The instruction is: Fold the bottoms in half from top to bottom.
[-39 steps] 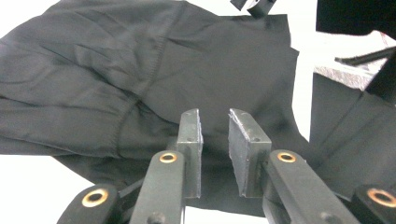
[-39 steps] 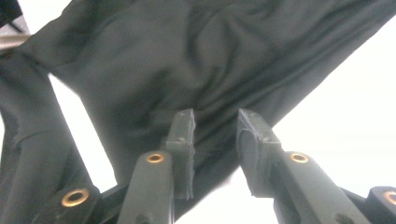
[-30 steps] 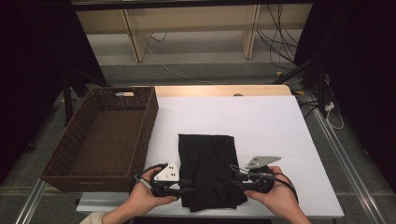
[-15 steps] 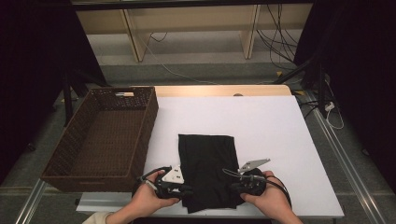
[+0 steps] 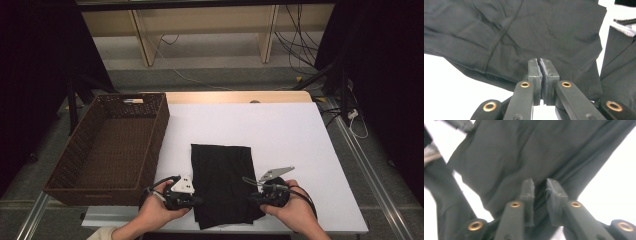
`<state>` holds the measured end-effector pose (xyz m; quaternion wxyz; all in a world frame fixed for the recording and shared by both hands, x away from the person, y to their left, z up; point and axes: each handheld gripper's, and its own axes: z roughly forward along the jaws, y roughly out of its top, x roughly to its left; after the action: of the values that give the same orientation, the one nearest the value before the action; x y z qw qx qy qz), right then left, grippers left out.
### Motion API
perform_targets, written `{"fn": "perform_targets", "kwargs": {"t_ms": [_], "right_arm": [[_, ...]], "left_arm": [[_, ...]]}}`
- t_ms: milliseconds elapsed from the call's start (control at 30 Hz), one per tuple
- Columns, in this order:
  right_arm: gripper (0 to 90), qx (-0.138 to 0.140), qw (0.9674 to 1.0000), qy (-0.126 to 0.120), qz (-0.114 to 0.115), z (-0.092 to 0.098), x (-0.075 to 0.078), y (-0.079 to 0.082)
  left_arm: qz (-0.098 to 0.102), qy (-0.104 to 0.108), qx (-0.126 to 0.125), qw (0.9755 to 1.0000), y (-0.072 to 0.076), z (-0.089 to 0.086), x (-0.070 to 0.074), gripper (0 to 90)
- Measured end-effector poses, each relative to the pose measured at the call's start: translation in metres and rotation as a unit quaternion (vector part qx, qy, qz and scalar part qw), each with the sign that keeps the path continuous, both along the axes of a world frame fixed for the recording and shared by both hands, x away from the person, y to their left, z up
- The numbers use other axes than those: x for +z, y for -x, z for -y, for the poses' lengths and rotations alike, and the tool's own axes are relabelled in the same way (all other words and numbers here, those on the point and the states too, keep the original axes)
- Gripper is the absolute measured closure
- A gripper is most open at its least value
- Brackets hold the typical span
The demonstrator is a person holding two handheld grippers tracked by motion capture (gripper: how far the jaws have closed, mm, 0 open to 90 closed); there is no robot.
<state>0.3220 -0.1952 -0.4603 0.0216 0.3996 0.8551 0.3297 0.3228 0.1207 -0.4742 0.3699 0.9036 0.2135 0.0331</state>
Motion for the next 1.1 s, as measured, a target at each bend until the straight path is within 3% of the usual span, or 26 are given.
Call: {"fn": "perform_targets", "kwargs": {"t_ms": [67,167,300,367,500,633,733,1000,1100], "right_arm": [[68.5,-0.033,0.9992,-0.014,0.019,0.005,0.003,-0.007],[64.9,-0.086,0.9951,-0.03,0.038,0.009,0.002,-0.021],[64.6,-0.119,0.991,-0.032,0.053,0.003,-0.003,-0.041],[64.8,-0.121,0.9901,-0.032,0.063,-0.003,-0.004,-0.051],[67.0,-0.112,0.9917,-0.02,0.062,-0.017,-0.01,-0.067],[80.1,-0.105,0.993,0.007,0.055,-0.025,-0.02,-0.077],[89.7,-0.104,0.9932,0.013,0.052,-0.026,-0.02,-0.08],[90.0,-0.122,0.9892,0.028,0.076,-0.024,-0.011,-0.076],[90.0,-0.125,0.9895,0.037,0.064,-0.024,-0.016,-0.076]], "left_arm": [[0.007,0.005,-0.003,1.0,0.0,0.001,0.001,84.7],[0.013,0.009,-0.01,0.9998,0.0,0.006,0.0,83.5],[0.017,0.006,-0.016,0.9997,0.0,0.011,-0.003,82.5],[0.017,0.005,-0.019,0.9997,0.0,0.012,-0.004,82.4],[0.017,0.002,-0.023,0.9996,0.0,0.013,-0.005,82.3],[0.017,0.002,-0.024,0.9996,0.0,0.014,-0.006,82.4],[0.017,-0.001,-0.025,0.9995,0.0,0.014,-0.007,82.4],[0.014,-0.002,-0.027,0.9995,0.0,0.015,-0.008,82.3],[0.014,-0.001,-0.028,0.9995,0.001,0.014,-0.007,82.1]]}}
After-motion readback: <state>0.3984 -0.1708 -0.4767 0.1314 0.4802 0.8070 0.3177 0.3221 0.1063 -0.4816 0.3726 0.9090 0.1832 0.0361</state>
